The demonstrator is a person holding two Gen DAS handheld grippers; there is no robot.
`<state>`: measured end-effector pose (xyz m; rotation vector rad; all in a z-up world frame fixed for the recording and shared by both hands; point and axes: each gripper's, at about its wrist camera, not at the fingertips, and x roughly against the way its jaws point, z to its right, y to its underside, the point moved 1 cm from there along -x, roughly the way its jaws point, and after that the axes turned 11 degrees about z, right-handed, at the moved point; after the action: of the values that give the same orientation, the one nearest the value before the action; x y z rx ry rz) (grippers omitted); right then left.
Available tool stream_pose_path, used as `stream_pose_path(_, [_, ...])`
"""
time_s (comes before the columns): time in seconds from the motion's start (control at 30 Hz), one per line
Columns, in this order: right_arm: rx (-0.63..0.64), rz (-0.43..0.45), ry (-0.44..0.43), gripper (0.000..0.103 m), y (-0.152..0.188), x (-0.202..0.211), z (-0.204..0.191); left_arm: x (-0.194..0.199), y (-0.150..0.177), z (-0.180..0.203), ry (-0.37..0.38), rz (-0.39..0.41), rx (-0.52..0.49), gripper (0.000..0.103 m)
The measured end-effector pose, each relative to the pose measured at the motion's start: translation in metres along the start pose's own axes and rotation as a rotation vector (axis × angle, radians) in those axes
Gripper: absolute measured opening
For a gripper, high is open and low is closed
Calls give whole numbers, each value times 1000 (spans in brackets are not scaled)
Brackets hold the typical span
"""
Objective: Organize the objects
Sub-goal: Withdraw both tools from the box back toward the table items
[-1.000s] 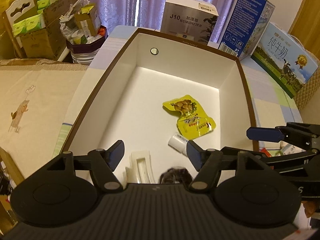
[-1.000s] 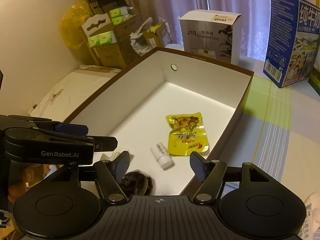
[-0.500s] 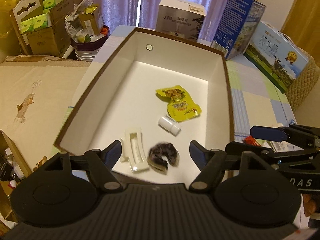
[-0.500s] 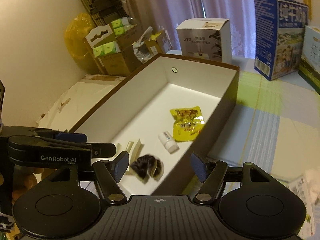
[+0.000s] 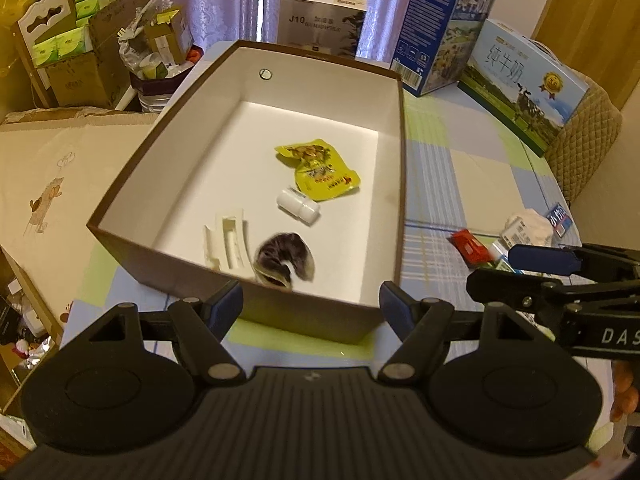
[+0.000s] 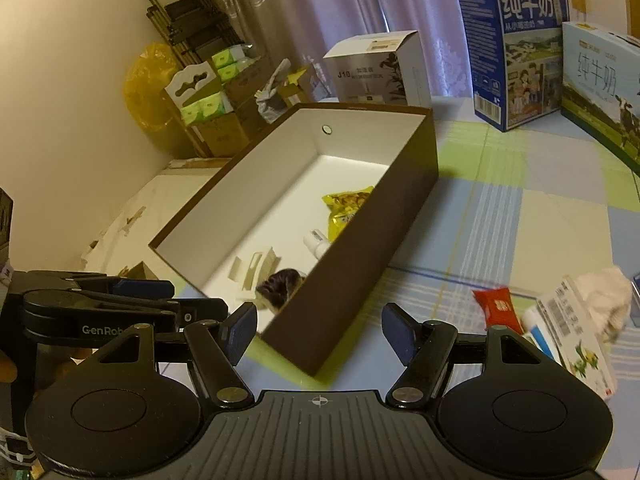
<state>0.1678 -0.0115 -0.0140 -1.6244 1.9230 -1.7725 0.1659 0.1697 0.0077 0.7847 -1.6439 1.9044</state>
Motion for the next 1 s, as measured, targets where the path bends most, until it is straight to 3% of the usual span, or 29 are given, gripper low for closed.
stream_pose_path(0.53, [-10, -61, -8, 73, 31, 44, 36, 11, 29, 54, 2, -32, -5, 74])
stream_pose_path(1.0, [-27, -159, 99, 73, 64, 80, 104, -7, 52, 110, 31, -102, -39, 75])
